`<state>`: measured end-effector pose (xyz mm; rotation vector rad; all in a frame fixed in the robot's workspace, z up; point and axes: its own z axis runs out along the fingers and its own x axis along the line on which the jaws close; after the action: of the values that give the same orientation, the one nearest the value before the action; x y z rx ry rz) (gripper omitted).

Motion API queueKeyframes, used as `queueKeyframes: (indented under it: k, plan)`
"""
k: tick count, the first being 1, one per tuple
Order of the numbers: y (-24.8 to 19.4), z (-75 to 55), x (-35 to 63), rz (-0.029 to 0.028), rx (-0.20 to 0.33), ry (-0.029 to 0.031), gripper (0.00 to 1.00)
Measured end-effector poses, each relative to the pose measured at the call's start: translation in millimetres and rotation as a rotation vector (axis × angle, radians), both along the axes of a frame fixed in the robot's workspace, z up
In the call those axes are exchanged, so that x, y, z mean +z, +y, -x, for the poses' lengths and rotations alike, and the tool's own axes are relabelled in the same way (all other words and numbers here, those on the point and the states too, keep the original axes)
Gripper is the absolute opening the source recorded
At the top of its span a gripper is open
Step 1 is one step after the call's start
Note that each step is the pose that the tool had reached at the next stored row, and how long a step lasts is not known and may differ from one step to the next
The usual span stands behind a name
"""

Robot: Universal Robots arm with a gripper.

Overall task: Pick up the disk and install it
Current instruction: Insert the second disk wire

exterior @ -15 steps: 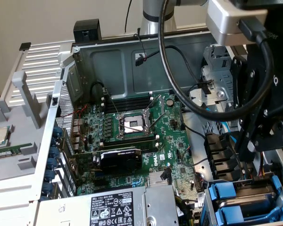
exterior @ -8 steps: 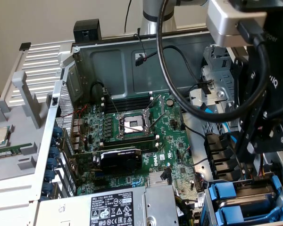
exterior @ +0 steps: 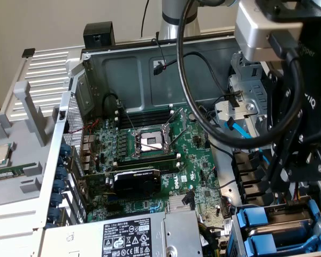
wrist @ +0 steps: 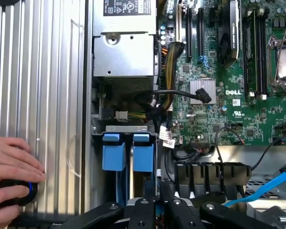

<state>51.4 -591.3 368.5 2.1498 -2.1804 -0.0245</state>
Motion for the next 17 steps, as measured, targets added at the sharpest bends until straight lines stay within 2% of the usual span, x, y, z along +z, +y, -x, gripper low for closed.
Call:
queueKeyframes:
  k: [7,14,17]
  plan:
    - [-6.3,-1.3,-4.0,-0.0009,-0.005,0.0026,0.17]
    - [-8.5,-5.0,-6.8,-0.0056,-0.006,0.0129,0.17]
    - [-9.4,-6.2,-7.5,-0.0089,-0.007,0.0138,0.17]
